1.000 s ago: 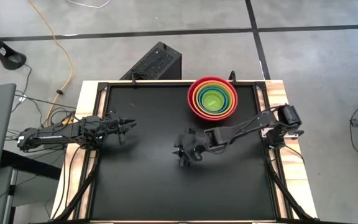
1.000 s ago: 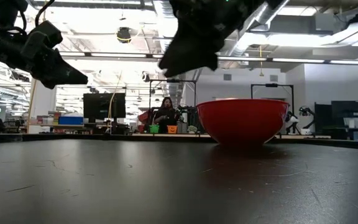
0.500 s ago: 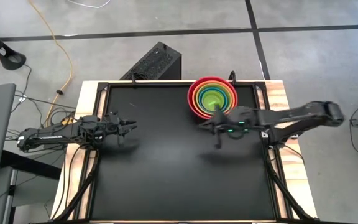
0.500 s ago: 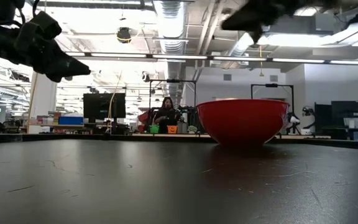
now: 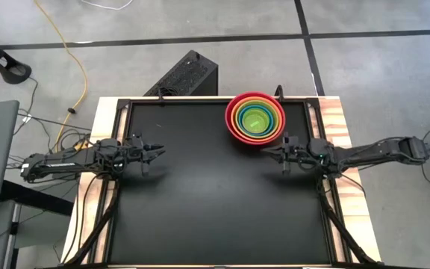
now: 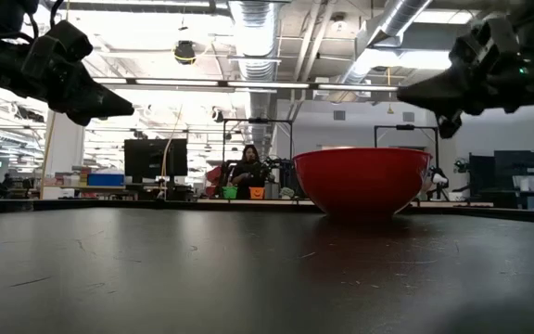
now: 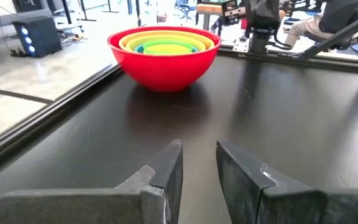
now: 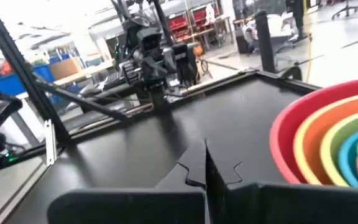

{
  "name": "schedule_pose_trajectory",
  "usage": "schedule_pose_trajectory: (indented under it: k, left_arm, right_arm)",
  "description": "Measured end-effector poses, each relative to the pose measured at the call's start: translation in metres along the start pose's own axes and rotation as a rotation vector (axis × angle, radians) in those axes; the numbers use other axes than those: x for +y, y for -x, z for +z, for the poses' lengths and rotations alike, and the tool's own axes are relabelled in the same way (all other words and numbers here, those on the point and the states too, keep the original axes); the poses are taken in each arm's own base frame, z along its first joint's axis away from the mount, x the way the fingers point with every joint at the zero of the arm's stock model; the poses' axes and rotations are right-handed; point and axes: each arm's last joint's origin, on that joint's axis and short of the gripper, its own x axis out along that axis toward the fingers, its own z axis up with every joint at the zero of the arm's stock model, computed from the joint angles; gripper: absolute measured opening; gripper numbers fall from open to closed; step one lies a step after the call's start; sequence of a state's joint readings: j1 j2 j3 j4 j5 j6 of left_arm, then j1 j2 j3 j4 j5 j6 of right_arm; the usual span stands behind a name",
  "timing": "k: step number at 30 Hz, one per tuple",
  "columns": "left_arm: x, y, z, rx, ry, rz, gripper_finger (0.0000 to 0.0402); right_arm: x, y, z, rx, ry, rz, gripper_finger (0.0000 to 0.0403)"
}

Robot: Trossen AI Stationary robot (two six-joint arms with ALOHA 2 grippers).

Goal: Nest bowls inside each other
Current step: Return to Home Position

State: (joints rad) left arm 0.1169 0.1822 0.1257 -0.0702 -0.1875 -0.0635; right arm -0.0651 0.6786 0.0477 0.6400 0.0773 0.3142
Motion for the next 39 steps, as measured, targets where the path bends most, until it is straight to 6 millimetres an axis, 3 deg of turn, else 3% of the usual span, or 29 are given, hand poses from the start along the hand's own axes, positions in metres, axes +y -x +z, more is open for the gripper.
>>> schedule_pose_trajectory:
  k: [24, 39]
  left_arm:
    - [0.0, 0.0, 0.001, -0.006, 0.044, 0.007, 0.0087]
    - [0.003, 0.004, -0.026, 0.269, -0.01, 0.031, 0.0087]
  right_arm:
    - [-0.016, 0.021, -0.037, 0.339, 0.025, -0.132, 0.0011]
    - [-0.018, 0.023, -0.042, 0.396, 0.029, -0.15, 0.0011]
